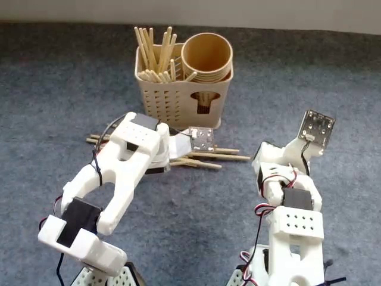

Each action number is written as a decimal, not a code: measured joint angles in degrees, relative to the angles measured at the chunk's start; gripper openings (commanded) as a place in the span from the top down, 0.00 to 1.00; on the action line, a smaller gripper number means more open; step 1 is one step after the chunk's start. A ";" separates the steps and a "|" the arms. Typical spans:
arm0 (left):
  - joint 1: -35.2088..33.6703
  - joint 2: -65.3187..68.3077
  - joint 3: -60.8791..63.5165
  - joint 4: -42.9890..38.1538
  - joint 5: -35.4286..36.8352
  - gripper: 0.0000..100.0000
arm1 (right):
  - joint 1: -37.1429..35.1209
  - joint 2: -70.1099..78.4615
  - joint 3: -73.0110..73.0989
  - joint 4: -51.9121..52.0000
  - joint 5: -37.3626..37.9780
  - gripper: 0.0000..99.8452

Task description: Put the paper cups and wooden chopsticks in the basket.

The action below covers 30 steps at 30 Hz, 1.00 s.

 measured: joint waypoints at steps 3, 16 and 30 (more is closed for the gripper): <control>0.00 0.00 0.18 0.00 0.00 0.91 | 0.00 0.00 0.00 0.00 0.00 0.95; 0.00 0.00 3.60 -6.68 0.09 0.91 | 0.00 0.00 0.00 0.00 0.00 0.95; -0.62 11.96 -4.92 -5.36 0.09 0.95 | 0.00 0.00 0.00 0.00 0.00 0.95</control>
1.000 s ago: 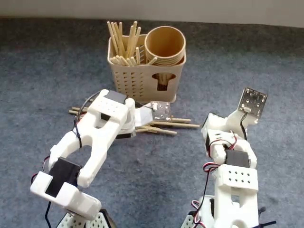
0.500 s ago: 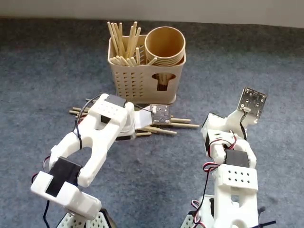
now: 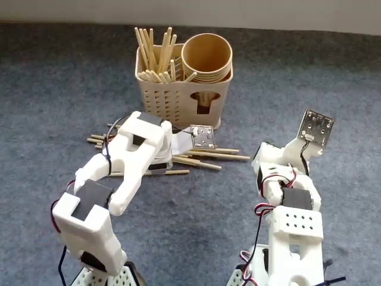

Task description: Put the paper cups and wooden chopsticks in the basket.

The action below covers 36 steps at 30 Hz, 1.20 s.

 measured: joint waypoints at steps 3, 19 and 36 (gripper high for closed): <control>0.18 0.18 -0.35 1.23 0.00 0.96 | 0.00 0.00 0.00 0.00 0.00 0.95; 0.26 -6.07 -0.79 7.82 3.69 0.92 | 0.00 0.00 0.00 0.00 0.00 0.95; 2.37 -7.47 10.20 -0.09 4.04 0.95 | 0.00 0.00 0.00 0.00 0.00 0.95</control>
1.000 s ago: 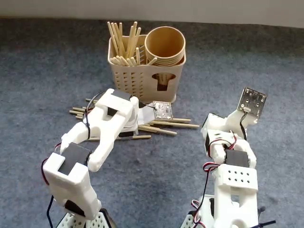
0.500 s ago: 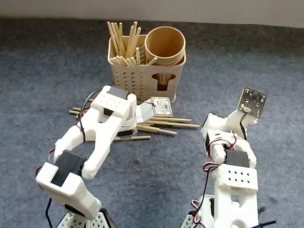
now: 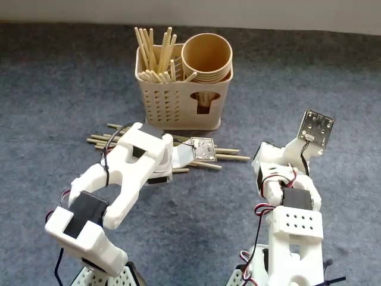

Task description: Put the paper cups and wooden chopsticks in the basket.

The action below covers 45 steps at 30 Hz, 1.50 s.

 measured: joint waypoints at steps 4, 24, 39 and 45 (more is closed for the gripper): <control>0.09 -0.35 0.26 -0.35 0.26 0.98 | 0.00 0.00 0.00 0.00 0.00 0.95; 0.09 -8.09 -2.29 2.37 4.84 0.89 | 0.00 0.00 0.00 0.00 0.00 0.95; 0.26 9.05 -11.69 1.93 5.45 0.99 | 0.00 0.00 0.00 0.00 0.00 0.95; 1.14 9.41 -14.15 9.58 5.10 0.99 | 0.00 0.00 0.00 0.00 0.00 0.95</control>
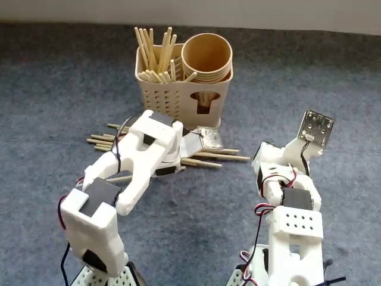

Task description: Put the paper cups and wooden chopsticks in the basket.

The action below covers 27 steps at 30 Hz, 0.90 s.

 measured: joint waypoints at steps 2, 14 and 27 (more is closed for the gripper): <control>0.79 -0.35 -0.09 2.37 0.26 0.99 | 0.00 0.00 0.00 0.00 0.00 0.95; 4.31 -19.78 -0.09 13.10 2.81 0.99 | 0.00 0.00 0.00 0.00 0.00 0.95; 4.40 -43.87 -0.09 13.89 15.12 0.99 | 0.00 0.00 0.00 0.00 0.00 0.95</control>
